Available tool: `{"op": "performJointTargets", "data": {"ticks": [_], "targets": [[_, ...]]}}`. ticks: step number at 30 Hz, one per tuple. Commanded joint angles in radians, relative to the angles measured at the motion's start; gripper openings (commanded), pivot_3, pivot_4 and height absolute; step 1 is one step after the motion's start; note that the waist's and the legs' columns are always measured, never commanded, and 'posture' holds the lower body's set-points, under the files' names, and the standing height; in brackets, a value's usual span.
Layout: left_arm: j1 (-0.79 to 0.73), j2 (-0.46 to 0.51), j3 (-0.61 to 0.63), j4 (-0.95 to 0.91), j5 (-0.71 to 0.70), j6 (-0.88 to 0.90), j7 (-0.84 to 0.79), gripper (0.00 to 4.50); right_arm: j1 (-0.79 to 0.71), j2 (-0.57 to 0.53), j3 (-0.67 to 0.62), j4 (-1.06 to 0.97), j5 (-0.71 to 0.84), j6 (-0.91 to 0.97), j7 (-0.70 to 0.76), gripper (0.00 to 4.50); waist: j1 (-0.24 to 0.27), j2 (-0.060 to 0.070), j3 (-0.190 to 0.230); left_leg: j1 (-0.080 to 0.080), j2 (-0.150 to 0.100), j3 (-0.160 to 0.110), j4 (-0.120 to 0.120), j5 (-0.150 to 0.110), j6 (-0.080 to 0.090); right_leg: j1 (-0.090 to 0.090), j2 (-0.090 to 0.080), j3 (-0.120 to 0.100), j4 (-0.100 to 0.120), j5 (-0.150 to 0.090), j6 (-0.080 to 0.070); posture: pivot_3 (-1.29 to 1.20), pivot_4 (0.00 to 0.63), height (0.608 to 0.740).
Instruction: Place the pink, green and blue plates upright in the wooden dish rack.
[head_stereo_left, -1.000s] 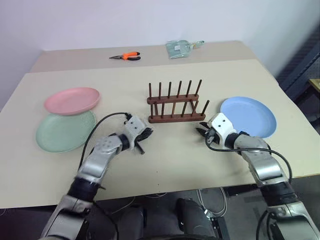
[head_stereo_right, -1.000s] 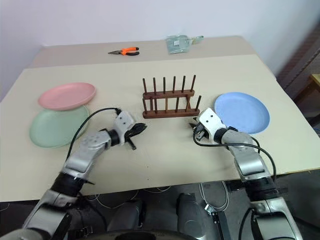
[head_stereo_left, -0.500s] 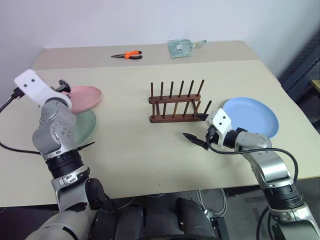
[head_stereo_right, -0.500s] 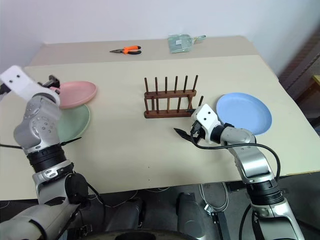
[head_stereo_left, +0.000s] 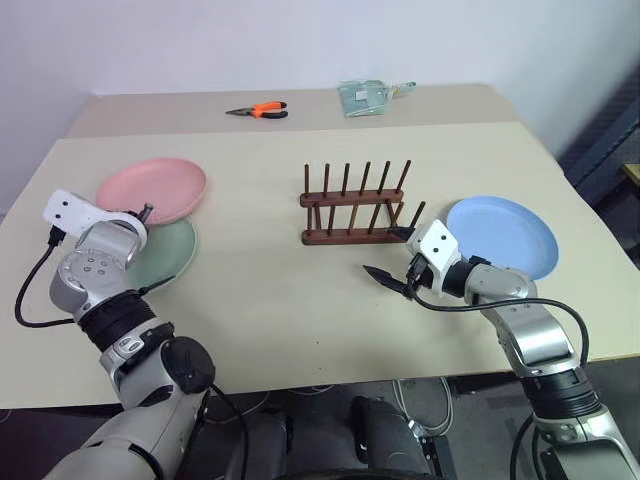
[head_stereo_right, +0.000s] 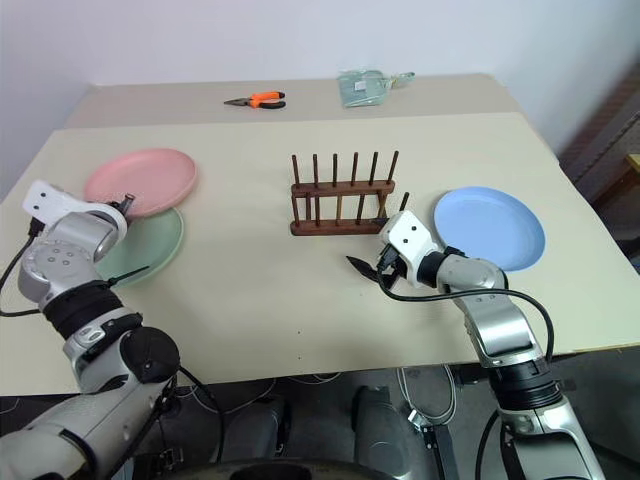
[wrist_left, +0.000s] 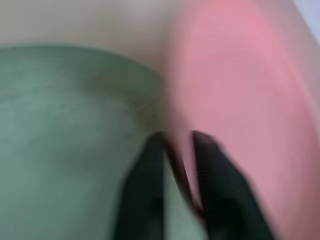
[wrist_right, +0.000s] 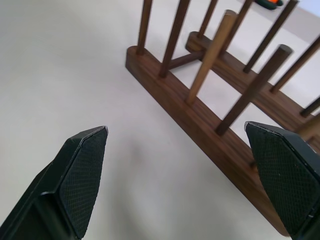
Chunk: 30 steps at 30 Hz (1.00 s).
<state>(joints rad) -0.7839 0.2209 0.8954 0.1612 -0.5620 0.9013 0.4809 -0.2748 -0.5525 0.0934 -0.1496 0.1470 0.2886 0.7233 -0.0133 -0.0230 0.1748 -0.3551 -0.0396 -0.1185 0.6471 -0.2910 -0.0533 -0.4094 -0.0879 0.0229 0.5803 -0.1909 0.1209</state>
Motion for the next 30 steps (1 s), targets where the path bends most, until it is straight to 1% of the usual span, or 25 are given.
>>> {"op": "performJointTargets", "data": {"ticks": [1,3,5,6,10,12,14,19,22,25,28,29,30], "targets": [[-0.008,0.024,-0.085,-0.028,-0.037,-0.034,-0.116,0.02,-0.024,0.005,-0.038,-0.033,0.018,-0.014,-0.012,4.50,0.000,0.000,0.000,0.000,0.000,0.000,0.000,0.000,0.000,0.000,0.000,0.000,0.000,0.000,0.000,0.00,0.150,0.740],[0.008,0.031,-0.205,-0.100,-0.038,-0.054,-0.244,0.02,-0.046,-0.007,-0.053,-0.059,0.040,-0.001,0.003,4.50,0.004,-0.001,0.000,-0.001,0.000,0.000,0.000,0.001,-0.001,0.000,0.000,0.000,0.000,0.000,0.000,0.00,0.150,0.740],[0.019,0.041,-0.335,-0.181,-0.029,-0.071,-0.358,0.02,-0.083,-0.031,-0.038,-0.088,0.009,-0.035,0.013,4.50,0.006,-0.002,0.001,-0.002,0.000,0.000,0.001,0.001,-0.002,0.000,0.000,0.000,0.000,0.000,0.000,0.00,0.150,0.740],[0.024,0.045,-0.374,-0.204,-0.026,-0.076,-0.393,0.02,-0.098,-0.039,-0.031,-0.095,-0.008,-0.048,0.012,4.50,0.005,-0.003,0.002,-0.002,-0.001,0.000,0.001,0.001,-0.002,0.000,-0.001,0.000,-0.001,0.000,0.000,0.00,0.150,0.740],[-0.020,0.005,-0.552,-0.296,-0.024,-0.046,-0.447,0.02,-0.248,-0.067,0.070,-0.087,-0.201,-0.219,-0.010,4.50,0.000,-0.003,0.002,-0.001,0.000,0.001,0.000,0.001,-0.002,0.000,0.000,0.000,-0.001,0.000,0.000,0.00,0.150,0.740],[-0.051,-0.024,-0.587,-0.311,-0.028,-0.015,-0.424,0.02,-0.310,-0.075,0.127,-0.044,-0.311,-0.285,-0.030,4.50,-0.002,-0.003,0.002,-0.001,0.000,0.000,-0.001,0.001,-0.002,0.000,0.000,0.000,-0.001,0.000,0.000,0.00,0.150,0.740],[-0.077,-0.053,-0.595,-0.323,-0.049,0.020,-0.408,0.02,-0.364,-0.074,0.176,0.011,-0.419,-0.330,-0.067,4.50,-0.004,-0.003,0.002,0.000,0.000,0.001,-0.001,0.001,-0.002,0.000,0.000,0.000,-0.001,0.000,0.000,0.00,0.150,0.740],[-0.116,-0.113,-0.584,-0.355,-0.114,0.100,-0.365,0.02,-0.413,-0.050,0.220,0.097,-0.514,-0.378,-0.102,4.50,-0.001,-0.003,0.002,-0.001,0.000,0.001,-0.001,0.001,-0.002,-0.001,0.000,0.000,-0.001,0.000,0.000,0.00,0.150,0.740],[-0.116,-0.128,-0.575,-0.375,-0.143,0.148,-0.351,0.00,-0.429,-0.053,0.224,0.138,-0.566,-0.409,-0.130,3.69,0.001,-0.003,0.002,-0.002,0.000,0.001,0.000,0.001,-0.002,-0.001,0.000,0.001,-0.001,0.000,0.000,0.00,0.150,0.740],[-0.111,-0.149,-0.563,-0.393,-0.177,0.178,-0.337,0.00,-0.434,-0.053,0.218,0.155,-0.591,-0.423,-0.151,2.13,0.001,-0.003,0.002,-0.001,0.000,0.001,0.000,0.001,-0.002,-0.001,0.000,0.001,-0.001,0.000,0.000,0.00,0.150,0.740],[-0.091,-0.154,-0.581,-0.417,-0.181,0.204,-0.339,0.00,-0.433,-0.056,0.211,0.163,-0.607,-0.432,-0.169,0.66,0.000,-0.003,0.002,-0.001,0.000,0.001,0.000,0.001,-0.002,-0.001,0.000,0.001,-0.001,0.000,0.000,0.00,0.150,0.740],[-0.086,-0.156,-0.582,-0.419,-0.179,0.205,-0.337,0.00,-0.431,-0.057,0.208,0.163,-0.610,-0.434,-0.172,0.09,-0.001,-0.003,0.002,-0.001,0.000,0.001,-0.001,0.001,-0.002,-0.001,0.000,0.001,-0.001,0.000,0.000,0.00,0.150,0.740],[-0.082,-0.162,-0.571,-0.418,-0.182,0.193,-0.337,0.00,-0.427,-0.059,0.203,0.162,-0.612,-0.436,-0.176,0.04,-0.001,-0.003,0.002,-0.001,0.000,0.001,-0.001,0.001,-0.002,-0.001,0.000,0.001,-0.001,0.000,0.000,0.00,0.150,0.740]]}}
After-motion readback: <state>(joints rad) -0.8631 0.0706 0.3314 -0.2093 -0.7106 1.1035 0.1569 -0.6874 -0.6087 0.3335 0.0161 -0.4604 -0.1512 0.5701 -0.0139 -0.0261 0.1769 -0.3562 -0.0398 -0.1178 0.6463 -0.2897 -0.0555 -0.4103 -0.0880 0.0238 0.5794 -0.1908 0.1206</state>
